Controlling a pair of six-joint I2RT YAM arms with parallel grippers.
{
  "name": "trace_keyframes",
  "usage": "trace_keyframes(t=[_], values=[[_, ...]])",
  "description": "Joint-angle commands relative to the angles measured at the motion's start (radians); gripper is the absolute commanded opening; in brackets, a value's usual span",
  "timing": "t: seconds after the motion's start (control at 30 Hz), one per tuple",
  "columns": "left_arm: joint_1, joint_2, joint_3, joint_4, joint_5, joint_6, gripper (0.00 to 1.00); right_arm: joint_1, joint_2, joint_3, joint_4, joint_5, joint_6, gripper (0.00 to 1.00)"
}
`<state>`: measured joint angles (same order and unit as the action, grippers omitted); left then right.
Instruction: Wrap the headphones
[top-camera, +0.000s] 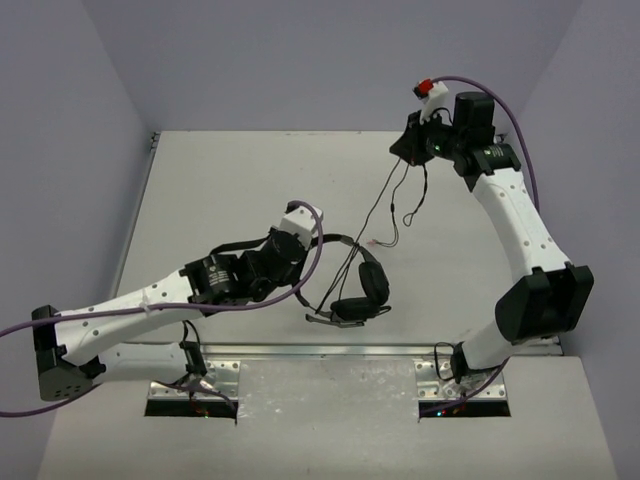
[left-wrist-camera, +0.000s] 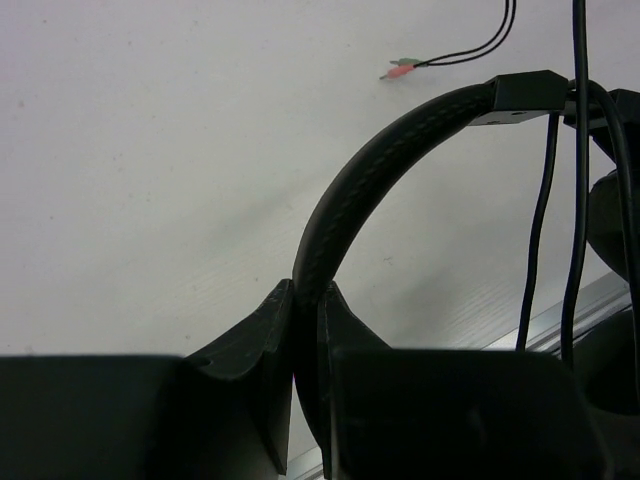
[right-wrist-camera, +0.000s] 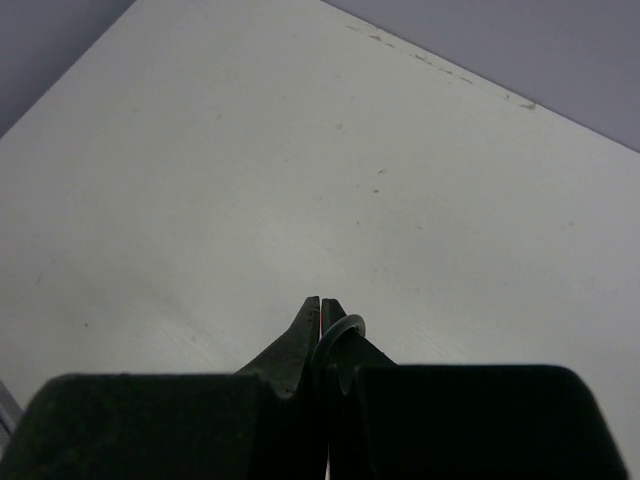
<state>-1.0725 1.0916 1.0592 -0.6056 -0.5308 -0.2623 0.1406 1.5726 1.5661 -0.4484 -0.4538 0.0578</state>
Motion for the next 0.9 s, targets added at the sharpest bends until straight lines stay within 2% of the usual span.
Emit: trace_keyframes(t=[0.0, 0.1, 0.13, 0.2, 0.27, 0.3, 0.37, 0.47, 0.5, 0.57, 0.63, 0.7, 0.73, 0.77, 0.8, 0.87], values=[[-0.017, -0.067, 0.058, 0.009, 0.003, -0.002, 0.0, -0.019, -0.036, -0.053, 0.189, -0.201, 0.005, 0.01], [-0.017, -0.143, 0.061, 0.067, -0.008, 0.001, 0.0, -0.055, -0.019, -0.087, 0.275, -0.236, 0.13, 0.01], [-0.017, -0.18, 0.062, 0.09, 0.0, 0.005, 0.0, -0.08, 0.004, -0.084, 0.304, -0.261, 0.231, 0.01], [-0.015, -0.211, 0.061, 0.099, -0.012, 0.006, 0.0, -0.107, 0.017, -0.097, 0.356, -0.367, 0.327, 0.01], [-0.004, -0.234, 0.071, 0.072, -0.051, -0.008, 0.0, -0.136, 0.012, -0.148, 0.501, -0.437, 0.465, 0.01], [0.014, -0.242, 0.07, 0.07, -0.035, -0.009, 0.0, -0.172, 0.01, -0.167, 0.56, -0.521, 0.559, 0.01], [0.045, -0.269, 0.064, 0.075, 0.0, -0.018, 0.0, -0.216, 0.02, -0.212, 0.73, -0.601, 0.643, 0.01], [0.164, -0.289, 0.065, 0.096, 0.15, -0.023, 0.0, -0.236, 0.047, -0.21, 0.807, -0.706, 0.705, 0.01], [0.192, -0.291, 0.07, 0.116, 0.266, -0.023, 0.0, -0.234, 0.052, -0.21, 0.818, -0.727, 0.712, 0.01], [0.247, -0.289, 0.094, 0.138, 0.371, -0.034, 0.0, -0.236, 0.069, -0.222, 0.908, -0.799, 0.767, 0.01], [0.252, -0.265, 0.145, 0.144, 0.463, -0.051, 0.0, -0.234, 0.089, -0.221, 1.035, -0.888, 0.832, 0.01], [0.252, -0.243, 0.177, 0.15, 0.526, -0.061, 0.0, -0.234, 0.121, -0.232, 1.205, -0.933, 1.021, 0.01], [0.252, -0.236, 0.208, 0.15, 0.558, -0.077, 0.0, -0.234, 0.136, -0.227, 1.39, -0.966, 1.095, 0.01], [0.253, -0.227, 0.222, 0.15, 0.572, -0.084, 0.0, -0.234, 0.156, -0.215, 1.497, -0.983, 1.182, 0.01], [0.253, -0.207, 0.237, 0.136, 0.58, -0.097, 0.0, -0.234, 0.202, -0.178, 1.707, -0.999, 1.365, 0.01], [0.259, -0.185, 0.263, 0.125, 0.556, -0.092, 0.0, -0.234, 0.25, -0.128, 1.88, -1.031, 1.597, 0.01]])
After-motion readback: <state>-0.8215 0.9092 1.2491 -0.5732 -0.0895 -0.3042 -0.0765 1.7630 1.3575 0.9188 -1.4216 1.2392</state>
